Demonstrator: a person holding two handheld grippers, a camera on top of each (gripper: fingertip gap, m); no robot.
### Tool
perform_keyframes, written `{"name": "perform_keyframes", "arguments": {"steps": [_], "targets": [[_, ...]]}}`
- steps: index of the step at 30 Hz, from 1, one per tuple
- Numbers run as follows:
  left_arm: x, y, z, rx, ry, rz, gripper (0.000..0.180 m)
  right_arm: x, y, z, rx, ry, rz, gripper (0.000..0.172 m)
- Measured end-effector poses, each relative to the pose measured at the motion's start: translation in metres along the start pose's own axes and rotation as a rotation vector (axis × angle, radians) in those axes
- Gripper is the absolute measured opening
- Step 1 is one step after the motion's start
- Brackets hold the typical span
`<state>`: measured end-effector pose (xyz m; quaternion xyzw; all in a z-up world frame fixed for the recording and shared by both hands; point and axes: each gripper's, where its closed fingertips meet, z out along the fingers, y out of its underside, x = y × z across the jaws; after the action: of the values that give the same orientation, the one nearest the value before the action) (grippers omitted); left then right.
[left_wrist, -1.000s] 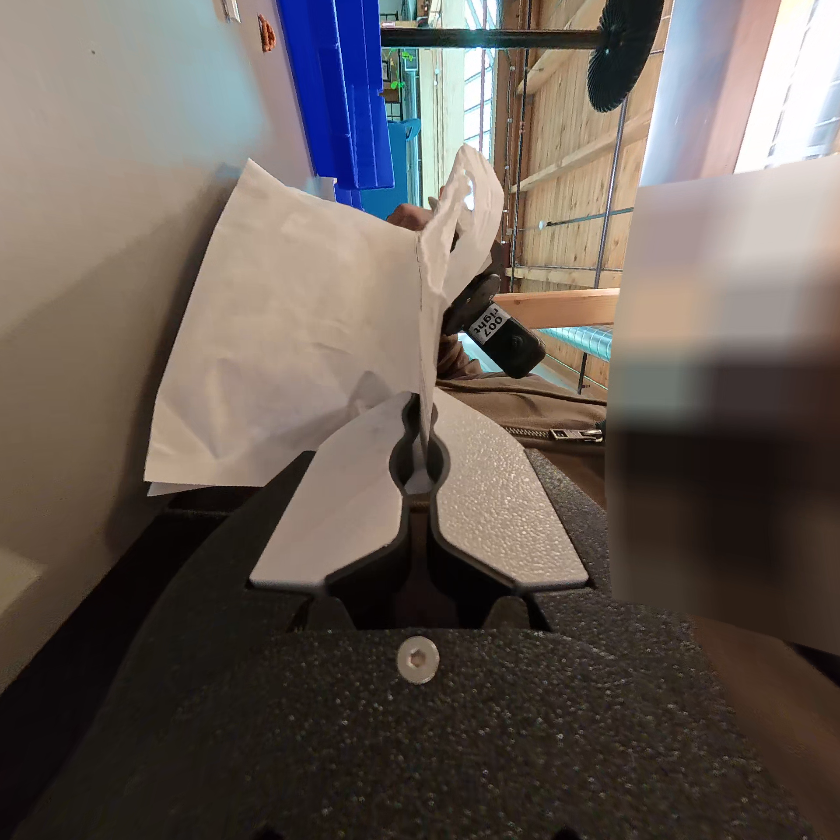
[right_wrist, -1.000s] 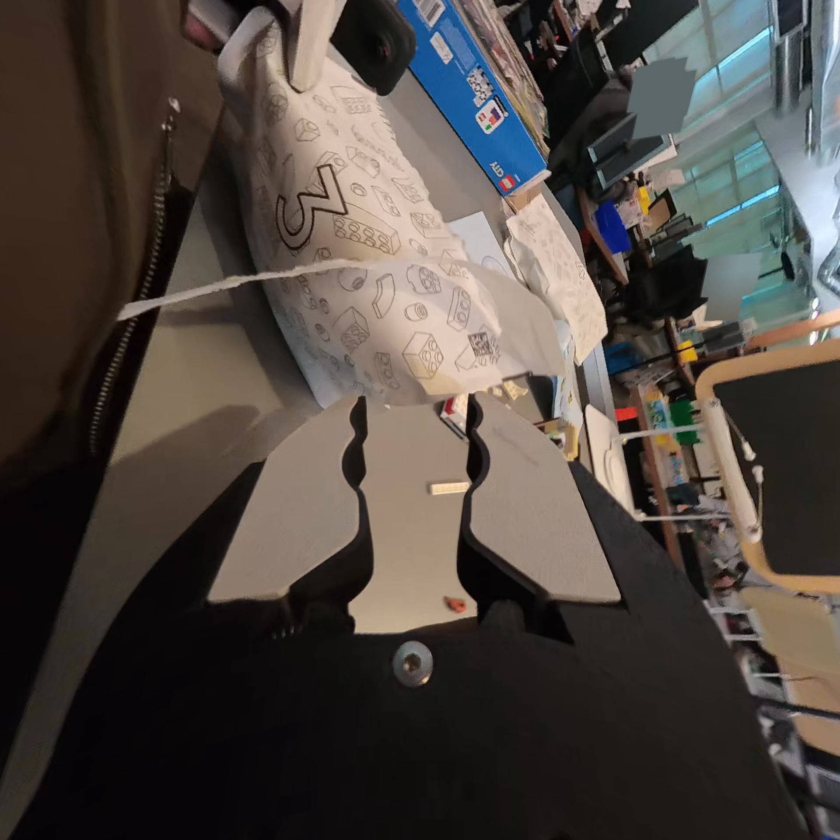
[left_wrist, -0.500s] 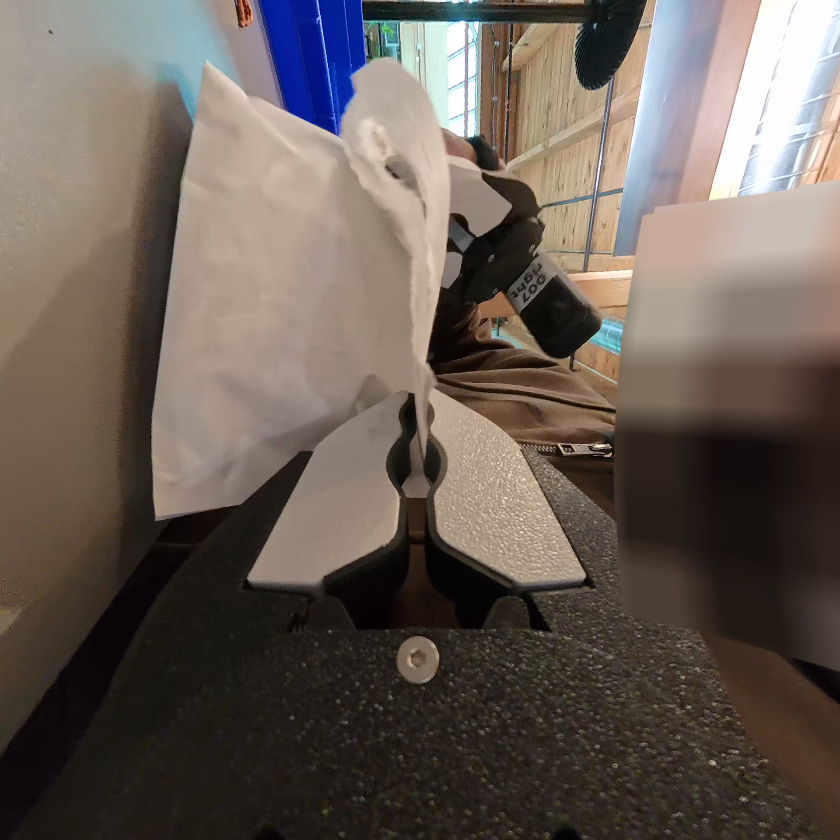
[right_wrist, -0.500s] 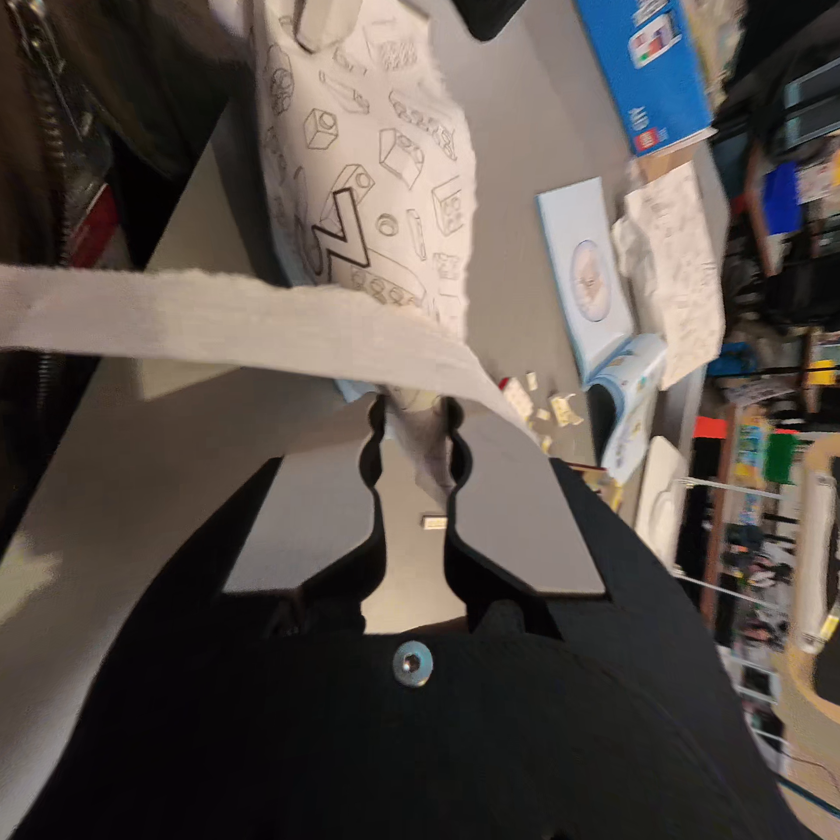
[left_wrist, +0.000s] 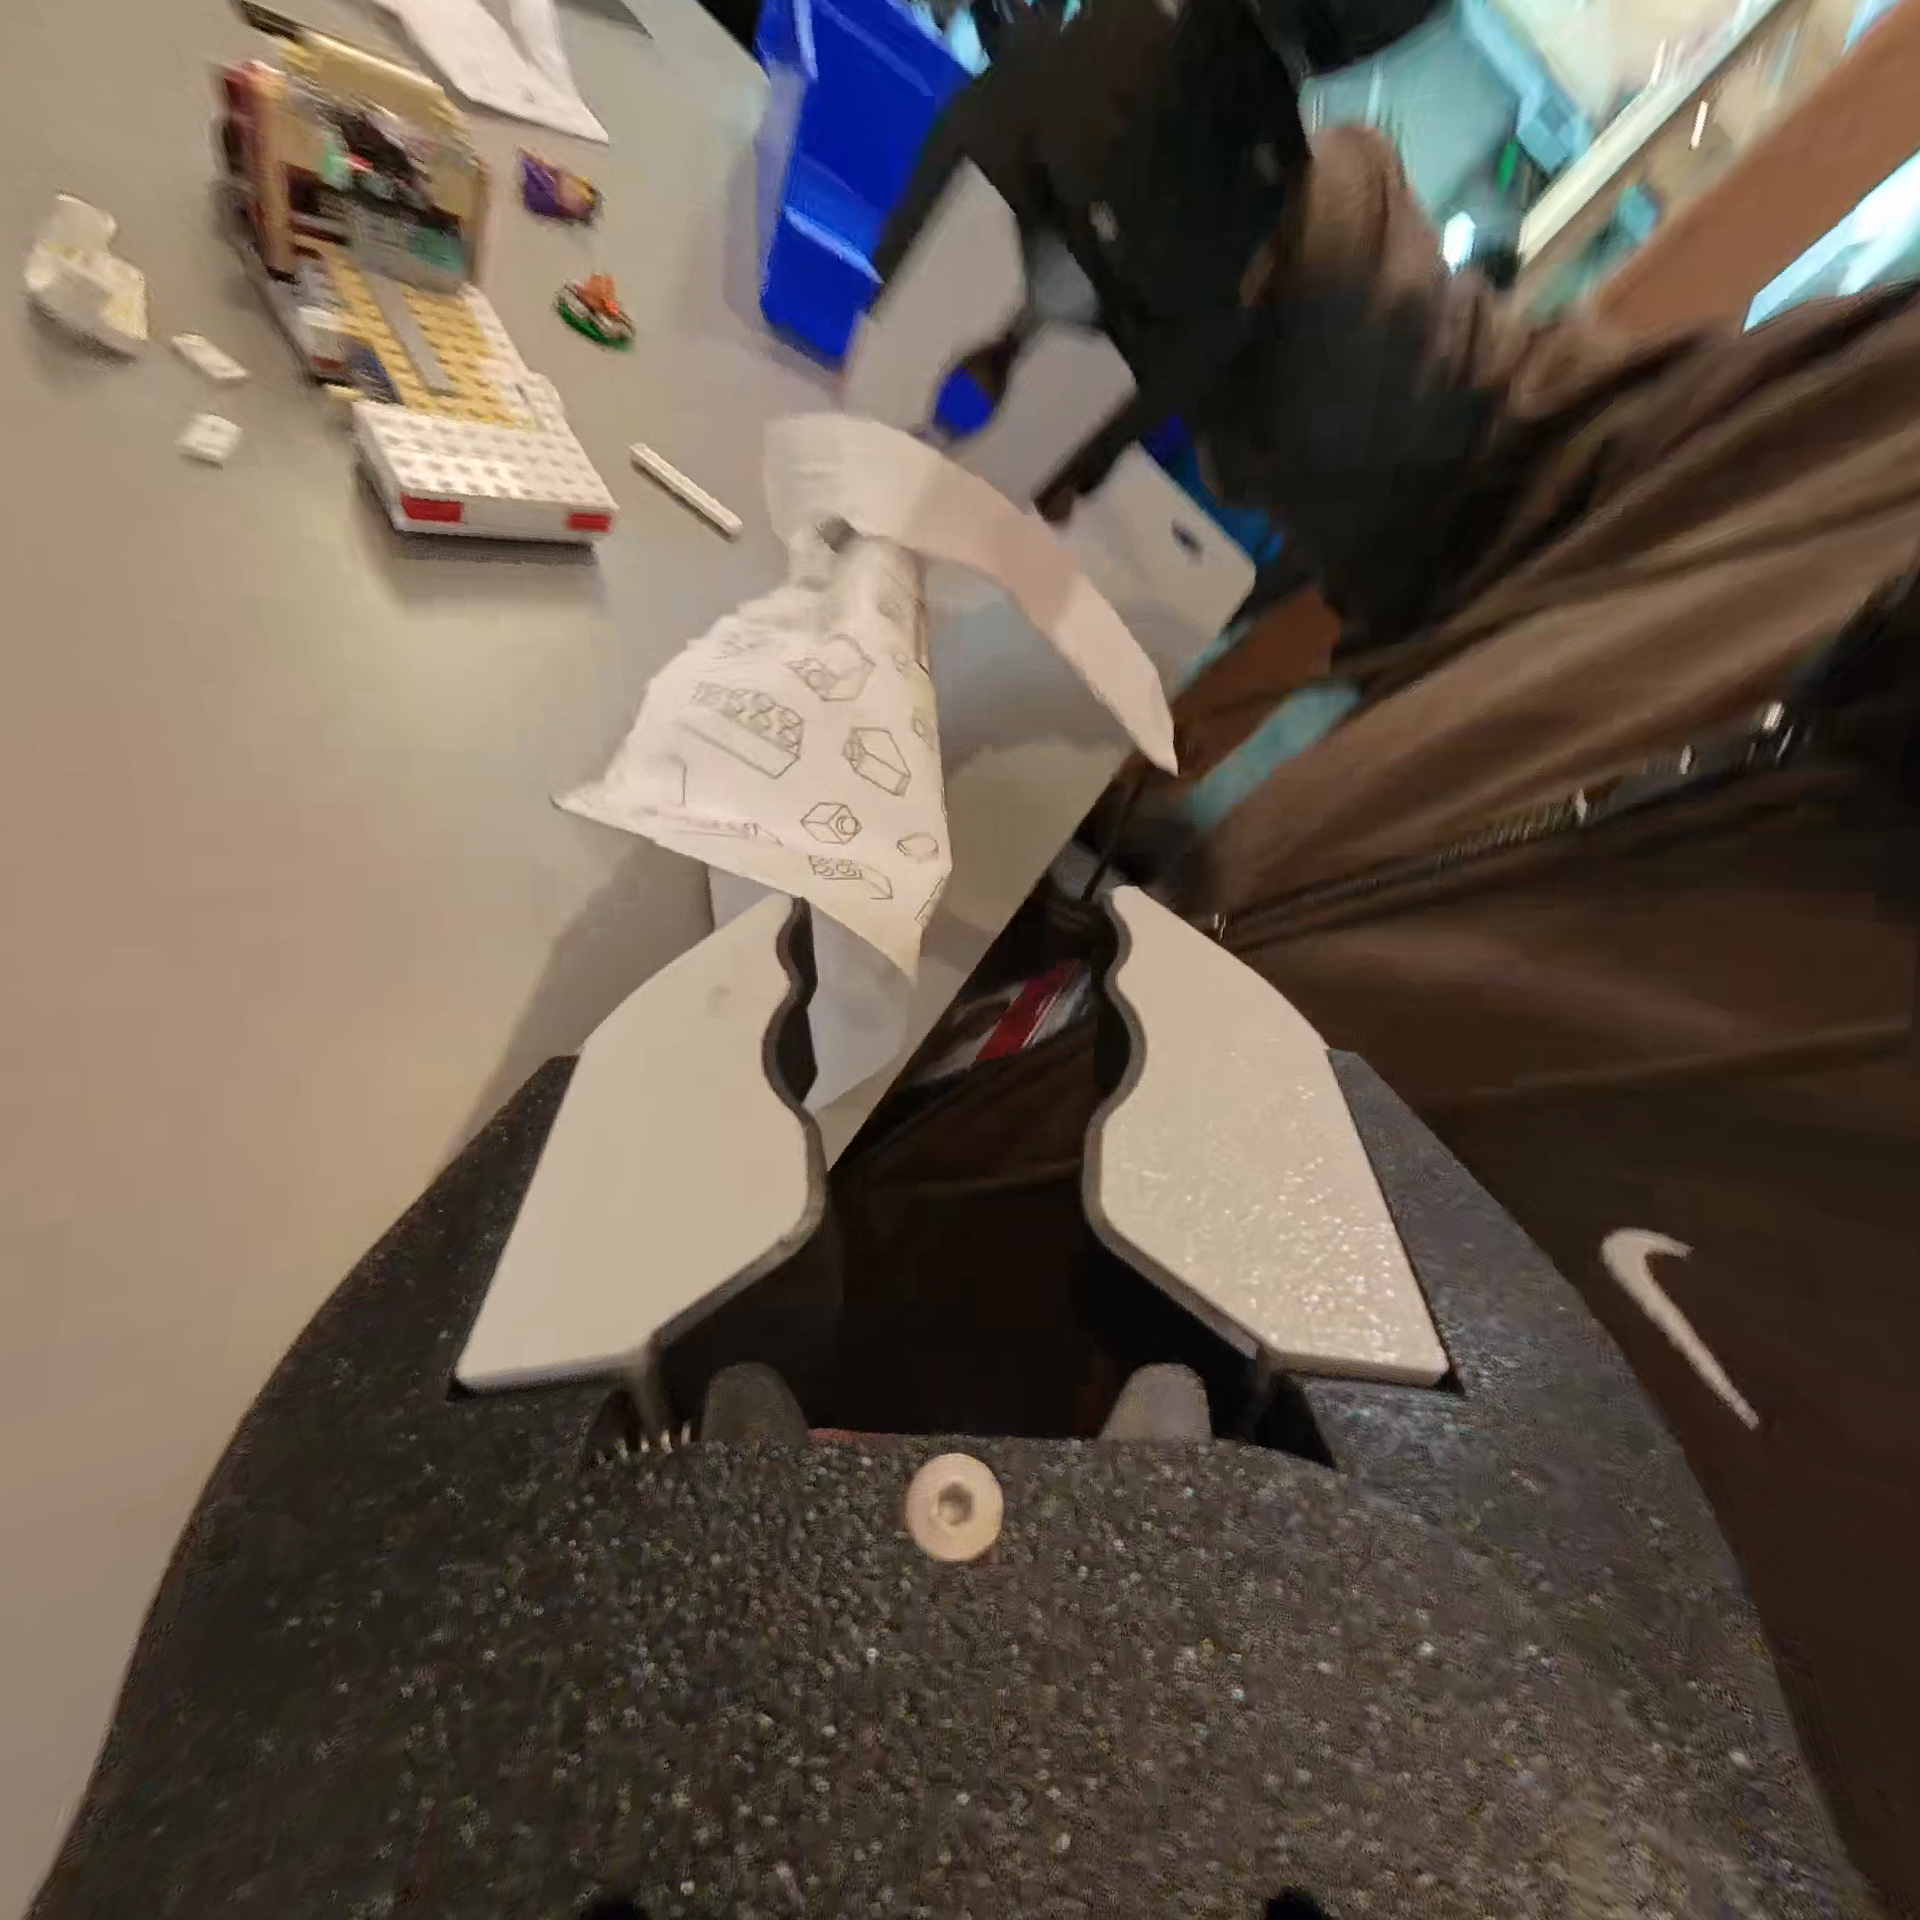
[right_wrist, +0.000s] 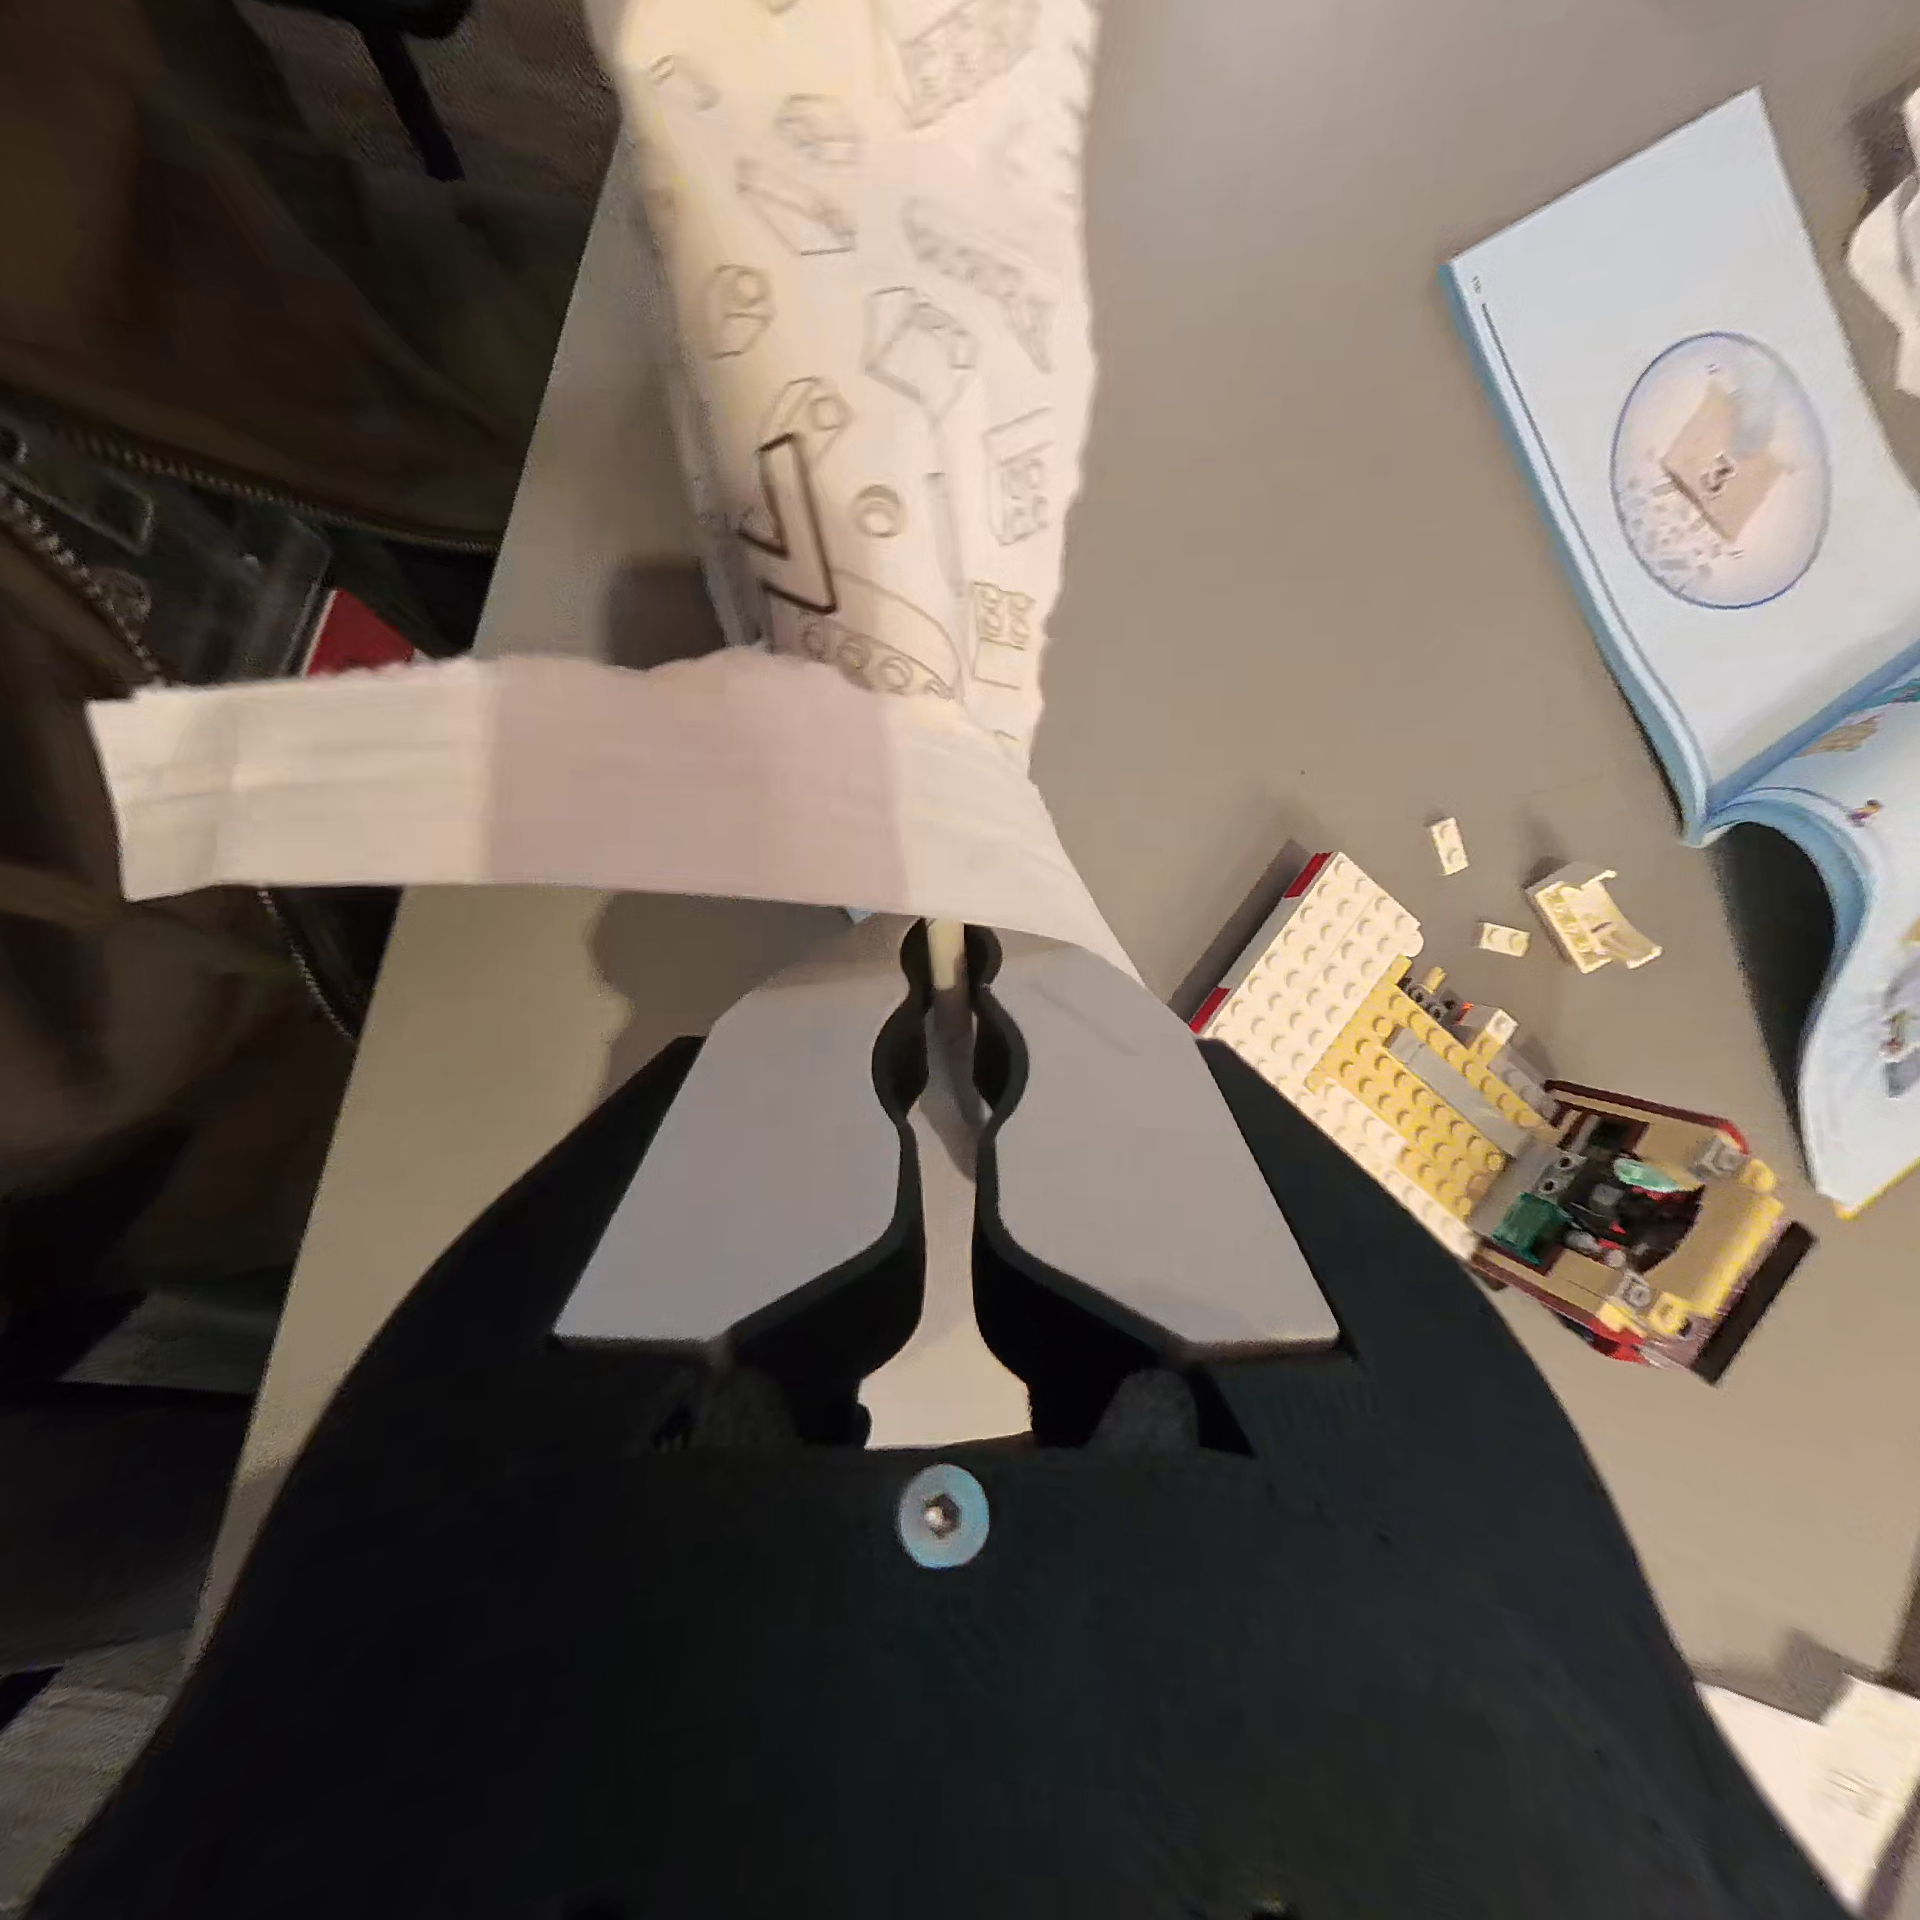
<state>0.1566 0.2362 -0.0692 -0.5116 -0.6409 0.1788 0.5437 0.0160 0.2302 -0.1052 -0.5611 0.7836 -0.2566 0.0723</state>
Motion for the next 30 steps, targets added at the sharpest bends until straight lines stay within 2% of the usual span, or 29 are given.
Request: {"name": "perform_keyframes", "arguments": {"steps": [4,8,11,16,19,22,27,28,30], "targets": [[0.023,0.032,0.014,-0.184,0.142,0.107,0.034,0.010,0.001,0.005,0.001,-0.083,0.136,0.003],[0.035,0.058,0.032,-0.310,0.209,0.149,0.032,0.020,0.001,0.008,0.028,-0.140,0.263,0.002],[0.044,0.060,0.027,-0.356,0.209,0.248,0.033,0.026,0.002,0.007,0.039,-0.130,0.320,0.002],[0.052,0.041,0.006,-0.305,0.174,0.364,0.030,0.026,0.004,0.006,0.041,-0.104,0.334,0.002],[0.046,0.046,0.027,-0.371,0.138,0.409,0.030,0.022,0.000,0.009,0.044,-0.097,0.306,0.002],[0.030,0.024,0.054,-0.362,-0.001,0.483,0.032,0.022,-0.004,0.011,0.038,-0.061,0.287,0.002],[0.022,-0.049,0.063,-0.214,-0.166,0.567,0.048,0.019,-0.009,0.010,0.037,0.032,0.223,0.002],[0.011,-0.055,0.061,-0.239,-0.218,0.591,0.055,0.017,-0.010,0.009,0.046,0.047,0.197,0.002],[-0.010,-0.050,0.060,-0.374,-0.256,0.609,0.074,0.012,-0.014,0.007,0.065,0.071,0.159,0.002]]}}
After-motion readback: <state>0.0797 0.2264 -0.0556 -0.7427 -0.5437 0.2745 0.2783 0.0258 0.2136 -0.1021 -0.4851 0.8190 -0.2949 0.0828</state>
